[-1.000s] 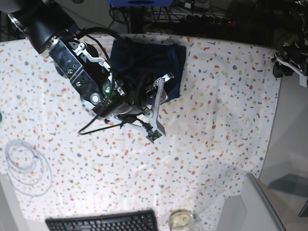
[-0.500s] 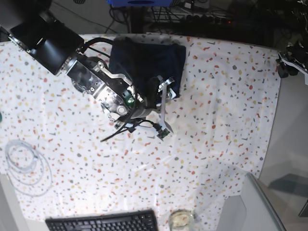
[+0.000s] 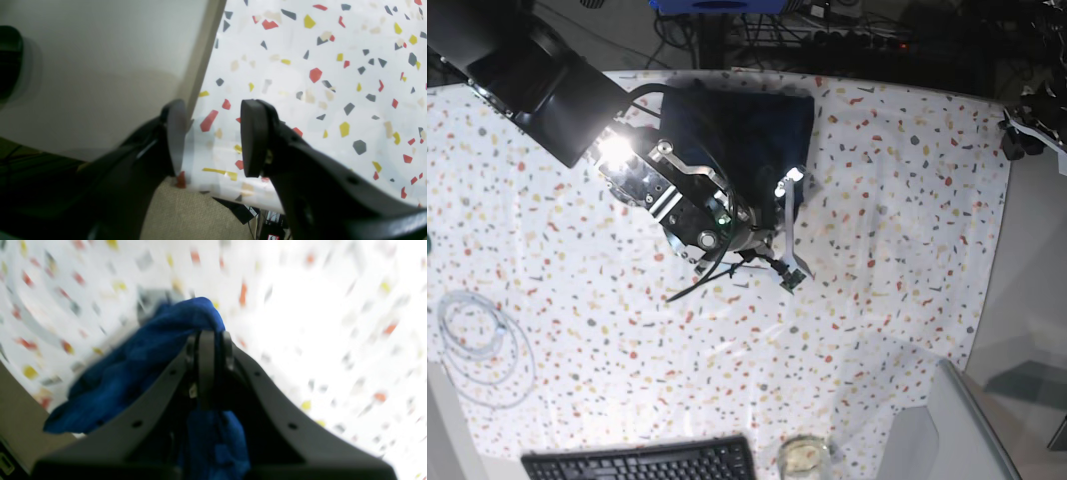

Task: Layout the t-shirt on the table in an organized manner, then fold the t-shirt properly
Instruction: 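Press and smooth the folded bundle with the right gripper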

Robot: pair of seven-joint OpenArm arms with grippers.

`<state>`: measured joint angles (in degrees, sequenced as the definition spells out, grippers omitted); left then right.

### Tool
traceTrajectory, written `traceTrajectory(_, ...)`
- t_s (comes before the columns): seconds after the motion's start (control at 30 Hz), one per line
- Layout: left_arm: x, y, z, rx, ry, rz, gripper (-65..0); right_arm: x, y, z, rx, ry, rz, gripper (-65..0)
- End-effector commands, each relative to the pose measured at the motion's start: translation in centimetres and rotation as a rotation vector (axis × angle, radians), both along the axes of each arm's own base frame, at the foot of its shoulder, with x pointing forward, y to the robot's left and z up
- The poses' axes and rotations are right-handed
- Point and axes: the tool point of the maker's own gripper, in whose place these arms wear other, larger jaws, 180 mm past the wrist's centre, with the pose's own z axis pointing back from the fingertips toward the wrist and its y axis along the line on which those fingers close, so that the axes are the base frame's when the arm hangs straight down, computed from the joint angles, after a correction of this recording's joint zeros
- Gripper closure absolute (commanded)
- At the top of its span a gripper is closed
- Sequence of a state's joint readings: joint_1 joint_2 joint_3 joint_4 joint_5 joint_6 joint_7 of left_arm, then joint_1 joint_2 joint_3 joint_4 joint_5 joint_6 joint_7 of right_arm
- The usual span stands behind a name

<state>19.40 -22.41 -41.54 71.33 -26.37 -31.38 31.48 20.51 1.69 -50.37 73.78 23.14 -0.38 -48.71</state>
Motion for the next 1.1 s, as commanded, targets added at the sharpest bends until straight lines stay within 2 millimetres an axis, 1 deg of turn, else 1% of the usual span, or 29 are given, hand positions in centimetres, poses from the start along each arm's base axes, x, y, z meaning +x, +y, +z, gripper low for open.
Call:
traceTrajectory(0.0,0.7,0.9,1.2,0.025,-0.032,-0.004,-25.8,1.5,1.1,1.7,0.037,-0.048,0.006,-0.2)
traceTrajectory(0.03,0.7,0.9,1.2,0.025,-0.032,-0.004,-25.8,1.8,1.6,1.9,0.041,-0.049,0.007,-0.2)
traceTrajectory(0.13,0.6,0.8,1.1,0.023,-0.030,-0.003,-25.8,2.6,1.4,1.0,0.016,-0.036,-0.009,-0.2)
traceTrajectory(0.2,0.6,0.8,1.1,0.023,-0.030,-0.003,-25.8,3.2,1.9,0.7,0.032,-0.049,-0.021,-0.6)
traceTrajectory(0.3,0.7,0.8,1.2,0.023,-0.032,-0.004,-25.8,3.9,1.9,-0.1,0.051,-0.071,-0.042,-0.8)
traceTrajectory(0.43,0.7,0.8,1.2,0.023,-0.032,-0.004,-25.8,4.1,1.6,-0.7,0.049,-0.071,-0.051,-0.9)
traceTrajectory(0.5,0.7,0.8,1.2,0.023,-0.032,-0.004,-25.8,3.6,1.7,-0.7,0.048,-0.054,-0.047,-1.4)
traceTrajectory(0.53,0.7,0.8,1.2,0.023,-0.032,-0.004,-25.8,3.2,1.7,-0.7,0.036,-0.037,-0.042,-3.5)
traceTrajectory(0.57,0.7,0.8,1.2,0.023,-0.032,-0.004,-25.8,2.7,1.5,-0.7,0.017,-0.015,-0.035,-7.4)
traceTrajectory(0.63,0.7,0.8,1.2,0.023,-0.032,-0.004,-25.8,1.6,1.9,0.0,0.010,0.012,-0.013,-17.6)
traceTrajectory(0.67,0.7,0.8,1.2,0.023,-0.033,-0.003,-25.8,1.0,2.4,1.0,0.026,0.006,0.003,-23.0)
traceTrajectory(0.73,0.8,0.8,1.2,0.023,-0.034,-0.003,-25.8,-0.2,3.1,3.0,0.076,-0.018,0.033,-30.0)
traceTrajectory(0.8,0.8,0.8,1.3,0.023,-0.036,-0.003,-25.8,-1.5,3.6,4.9,0.136,-0.051,0.056,-30.5)
traceTrajectory(0.87,0.8,0.8,1.3,0.023,-0.036,-0.003,-25.8,-3.6,4.5,6.8,0.209,-0.067,0.081,-30.5)
traceTrajectory(0.9,0.8,0.8,1.3,0.023,-0.036,-0.003,-25.8,-4.6,4.9,7.2,0.231,-0.060,0.088,-30.5)
traceTrajectory(0.97,0.8,0.8,1.3,0.023,-0.036,-0.003,-25.8,-6.7,4.9,6.2,0.216,0.000,0.096,-30.5)
traceTrajectory(1.03,0.8,0.8,1.3,0.023,-0.036,-0.003,-25.8,-7.9,4.8,5.3,0.211,0.036,0.093,-30.5)
traceTrajectory(1.07,0.8,0.8,1.3,0.023,-0.036,-0.003,-25.8,-8.7,4.7,4.5,0.203,0.064,0.088,-30.5)
